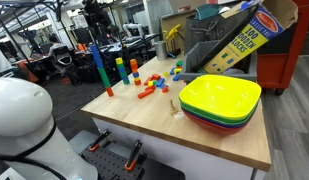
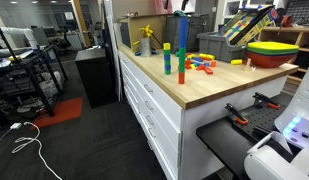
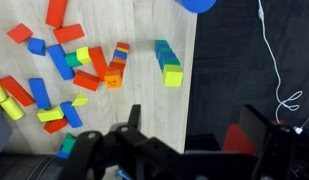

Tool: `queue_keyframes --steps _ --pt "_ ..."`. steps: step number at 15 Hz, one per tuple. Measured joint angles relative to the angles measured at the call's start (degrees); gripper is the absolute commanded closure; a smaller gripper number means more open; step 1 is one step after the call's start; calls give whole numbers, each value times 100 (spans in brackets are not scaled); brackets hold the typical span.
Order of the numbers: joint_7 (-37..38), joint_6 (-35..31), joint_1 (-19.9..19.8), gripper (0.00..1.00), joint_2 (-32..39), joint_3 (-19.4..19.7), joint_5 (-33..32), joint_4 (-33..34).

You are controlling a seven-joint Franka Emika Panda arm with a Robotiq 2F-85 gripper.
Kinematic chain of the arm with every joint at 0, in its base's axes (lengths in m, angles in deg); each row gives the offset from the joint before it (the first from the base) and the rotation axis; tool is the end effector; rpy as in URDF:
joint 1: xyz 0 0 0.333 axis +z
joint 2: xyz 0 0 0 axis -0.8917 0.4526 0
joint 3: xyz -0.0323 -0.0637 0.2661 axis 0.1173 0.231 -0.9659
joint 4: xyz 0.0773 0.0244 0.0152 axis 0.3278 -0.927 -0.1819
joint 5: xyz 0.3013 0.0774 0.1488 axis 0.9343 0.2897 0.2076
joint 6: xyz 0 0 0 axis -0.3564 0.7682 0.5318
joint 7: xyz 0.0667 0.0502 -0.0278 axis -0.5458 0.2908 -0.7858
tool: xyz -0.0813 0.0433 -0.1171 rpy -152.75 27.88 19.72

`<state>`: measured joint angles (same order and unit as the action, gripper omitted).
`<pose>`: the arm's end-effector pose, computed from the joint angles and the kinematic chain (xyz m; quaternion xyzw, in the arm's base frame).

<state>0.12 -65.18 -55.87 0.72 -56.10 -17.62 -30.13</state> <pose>0.4512 0.1655 0.4921 -0.9919 0.0135 -0.1148 0.0518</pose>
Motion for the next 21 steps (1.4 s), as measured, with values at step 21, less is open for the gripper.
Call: queue_keyframes --steps 21 --pt "-33 1009 -918 0 640 1084 -1110 -469"
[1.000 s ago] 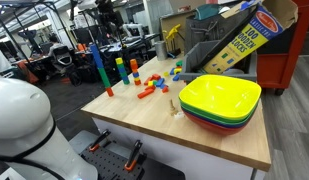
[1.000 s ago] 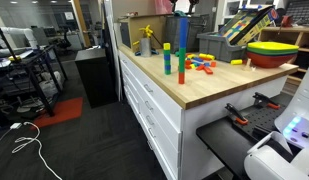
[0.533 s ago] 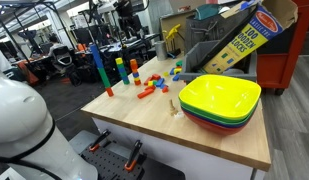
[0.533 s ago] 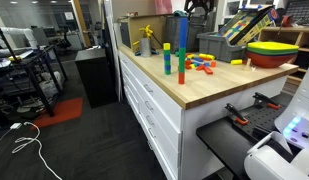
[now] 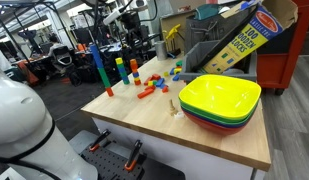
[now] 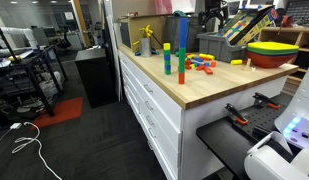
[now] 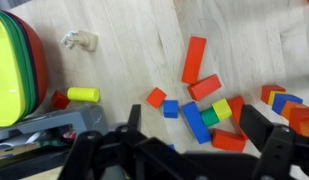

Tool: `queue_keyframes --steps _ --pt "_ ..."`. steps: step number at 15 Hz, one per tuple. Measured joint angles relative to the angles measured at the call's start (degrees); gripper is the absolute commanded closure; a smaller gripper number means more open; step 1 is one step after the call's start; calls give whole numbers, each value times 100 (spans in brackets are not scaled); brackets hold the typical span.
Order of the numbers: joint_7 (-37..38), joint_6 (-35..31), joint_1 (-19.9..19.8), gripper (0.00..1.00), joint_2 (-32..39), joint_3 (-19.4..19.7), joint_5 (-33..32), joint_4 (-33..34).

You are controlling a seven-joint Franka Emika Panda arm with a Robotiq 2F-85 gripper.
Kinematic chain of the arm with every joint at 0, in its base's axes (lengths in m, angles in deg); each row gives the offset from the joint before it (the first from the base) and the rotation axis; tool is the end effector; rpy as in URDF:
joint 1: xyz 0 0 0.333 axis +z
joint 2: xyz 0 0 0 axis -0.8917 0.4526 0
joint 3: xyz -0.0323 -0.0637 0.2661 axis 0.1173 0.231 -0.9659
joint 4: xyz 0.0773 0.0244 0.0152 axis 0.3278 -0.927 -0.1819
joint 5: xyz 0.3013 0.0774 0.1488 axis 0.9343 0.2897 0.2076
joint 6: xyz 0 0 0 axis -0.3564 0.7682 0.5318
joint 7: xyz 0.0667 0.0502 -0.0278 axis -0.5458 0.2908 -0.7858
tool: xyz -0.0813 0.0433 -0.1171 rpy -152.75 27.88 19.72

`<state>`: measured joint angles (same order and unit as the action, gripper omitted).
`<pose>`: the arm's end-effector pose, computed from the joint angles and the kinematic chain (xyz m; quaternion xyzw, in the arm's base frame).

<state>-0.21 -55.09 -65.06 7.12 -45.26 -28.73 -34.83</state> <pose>0.4518 -0.0231 0.3897 0.9859 -0.1480 -0.0486 0.0612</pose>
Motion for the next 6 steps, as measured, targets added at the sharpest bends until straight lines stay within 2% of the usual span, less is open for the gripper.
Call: queue_keyframes --steps 6 --pt "-108 21 10 0 -14 0 73 -115"
